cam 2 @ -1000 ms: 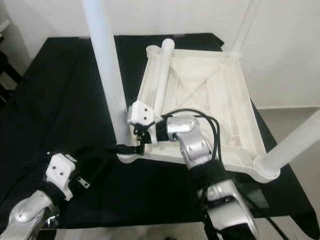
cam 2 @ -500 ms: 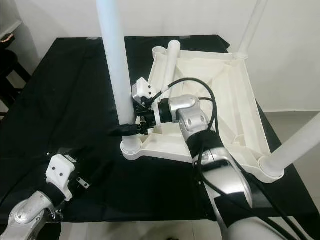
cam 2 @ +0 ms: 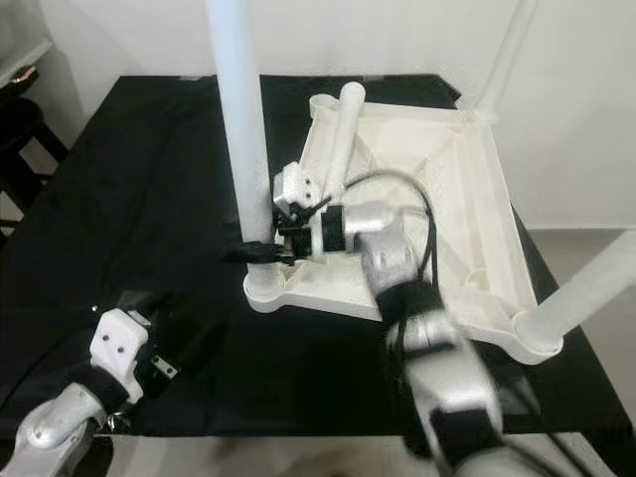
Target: Building children table
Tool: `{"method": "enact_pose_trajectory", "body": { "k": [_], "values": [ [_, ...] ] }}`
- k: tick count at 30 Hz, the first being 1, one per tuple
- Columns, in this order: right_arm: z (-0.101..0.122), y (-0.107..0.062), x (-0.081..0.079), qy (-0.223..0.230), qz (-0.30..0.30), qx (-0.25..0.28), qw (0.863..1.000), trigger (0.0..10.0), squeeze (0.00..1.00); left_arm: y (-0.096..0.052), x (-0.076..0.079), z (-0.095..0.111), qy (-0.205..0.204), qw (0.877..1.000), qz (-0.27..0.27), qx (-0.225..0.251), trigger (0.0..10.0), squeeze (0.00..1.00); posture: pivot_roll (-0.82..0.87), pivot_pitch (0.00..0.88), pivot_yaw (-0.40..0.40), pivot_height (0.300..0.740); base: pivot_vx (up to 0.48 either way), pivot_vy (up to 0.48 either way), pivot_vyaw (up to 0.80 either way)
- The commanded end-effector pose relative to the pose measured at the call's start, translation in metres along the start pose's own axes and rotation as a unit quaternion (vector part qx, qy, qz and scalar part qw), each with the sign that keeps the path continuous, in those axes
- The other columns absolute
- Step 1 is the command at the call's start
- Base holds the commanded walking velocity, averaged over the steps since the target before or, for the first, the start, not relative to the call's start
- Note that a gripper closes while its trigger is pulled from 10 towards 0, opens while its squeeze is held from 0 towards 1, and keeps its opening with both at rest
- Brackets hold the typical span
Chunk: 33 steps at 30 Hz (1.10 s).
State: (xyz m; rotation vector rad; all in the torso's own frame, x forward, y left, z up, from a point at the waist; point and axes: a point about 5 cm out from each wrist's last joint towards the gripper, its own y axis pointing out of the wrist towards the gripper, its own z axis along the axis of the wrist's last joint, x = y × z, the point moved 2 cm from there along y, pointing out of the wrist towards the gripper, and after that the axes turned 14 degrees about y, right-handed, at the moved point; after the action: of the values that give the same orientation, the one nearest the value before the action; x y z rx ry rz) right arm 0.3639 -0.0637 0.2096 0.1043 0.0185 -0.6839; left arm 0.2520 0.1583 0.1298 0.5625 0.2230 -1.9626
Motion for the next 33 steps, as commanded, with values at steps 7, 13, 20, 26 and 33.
{"method": "enact_pose_trajectory", "body": {
  "k": [7,13,20,26,33],
  "values": [
    [-0.060,-0.049,-0.027,0.027,-0.173,-0.079,0.981,0.0,0.00,-0.004,-0.002,-0.004,0.002,1.000,-0.011,-0.008,10.0,0.00,0.02,0.226,0.016,0.740,0.000,0.000,0.00],
    [-0.053,-0.037,-0.035,0.039,-0.157,-0.065,0.985,0.0,0.00,0.000,-0.001,-0.002,0.003,1.000,-0.014,-0.002,10.0,0.00,0.03,0.224,0.011,0.740,0.000,0.000,0.00],
    [-0.030,-0.025,-0.058,0.067,-0.075,-0.082,0.992,10.0,1.00,-0.001,-0.001,-0.002,0.002,1.000,-0.014,-0.005,10.0,0.00,0.03,0.220,0.016,0.740,0.000,0.000,0.00],
    [0.001,-0.022,-0.057,0.023,0.113,-0.057,0.992,10.0,1.00,0.000,0.001,-0.001,0.001,1.000,-0.013,-0.002,10.0,0.00,0.04,0.219,0.012,0.740,0.000,0.000,0.00],
    [0.003,-0.030,-0.046,-0.050,0.251,-0.097,0.962,10.0,0.00,-0.002,0.003,0.000,0.000,1.000,-0.011,-0.003,10.0,0.00,0.05,0.229,0.009,0.740,0.000,0.000,0.00]
  ]
}}
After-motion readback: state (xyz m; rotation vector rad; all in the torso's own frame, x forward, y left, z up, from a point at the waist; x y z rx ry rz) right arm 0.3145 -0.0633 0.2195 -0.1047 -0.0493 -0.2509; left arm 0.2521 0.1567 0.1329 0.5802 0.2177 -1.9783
